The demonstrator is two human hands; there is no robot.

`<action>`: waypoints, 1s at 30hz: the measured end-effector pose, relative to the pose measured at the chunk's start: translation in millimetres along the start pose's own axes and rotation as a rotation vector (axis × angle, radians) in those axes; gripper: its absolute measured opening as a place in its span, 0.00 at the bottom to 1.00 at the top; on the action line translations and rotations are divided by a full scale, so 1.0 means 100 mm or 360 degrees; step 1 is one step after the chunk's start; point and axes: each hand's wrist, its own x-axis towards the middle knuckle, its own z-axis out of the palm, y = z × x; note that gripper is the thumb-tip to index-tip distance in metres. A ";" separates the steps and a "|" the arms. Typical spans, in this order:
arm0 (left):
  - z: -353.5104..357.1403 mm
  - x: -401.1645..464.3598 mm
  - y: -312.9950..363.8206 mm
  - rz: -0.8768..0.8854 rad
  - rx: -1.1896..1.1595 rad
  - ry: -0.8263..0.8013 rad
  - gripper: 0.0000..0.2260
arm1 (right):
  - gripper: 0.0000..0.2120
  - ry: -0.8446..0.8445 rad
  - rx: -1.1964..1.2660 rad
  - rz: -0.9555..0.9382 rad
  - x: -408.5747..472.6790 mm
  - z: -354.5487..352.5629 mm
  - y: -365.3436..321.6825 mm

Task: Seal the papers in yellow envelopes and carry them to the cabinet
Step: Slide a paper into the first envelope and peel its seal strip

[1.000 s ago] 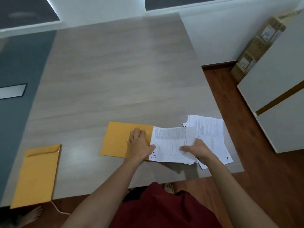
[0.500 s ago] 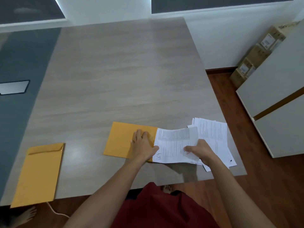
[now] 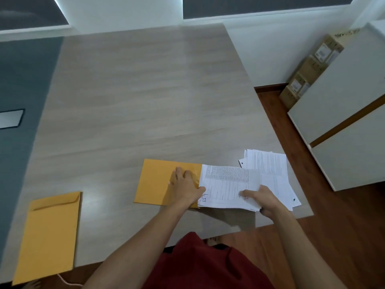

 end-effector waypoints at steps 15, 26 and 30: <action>-0.10 -0.02 -0.05 0.0092 0.0058 -0.0058 0.37 | 0.14 0.0261 -0.0196 -0.0015 -0.07 0.14 0.36; -0.04 0.00 -0.08 0.0111 0.0075 -0.0085 0.40 | 0.13 0.0327 -0.0698 -0.0138 0.02 0.18 0.32; -0.05 0.00 -0.10 0.0115 0.0090 -0.0091 0.39 | 0.11 0.0235 -0.0487 -0.0087 0.06 0.15 0.25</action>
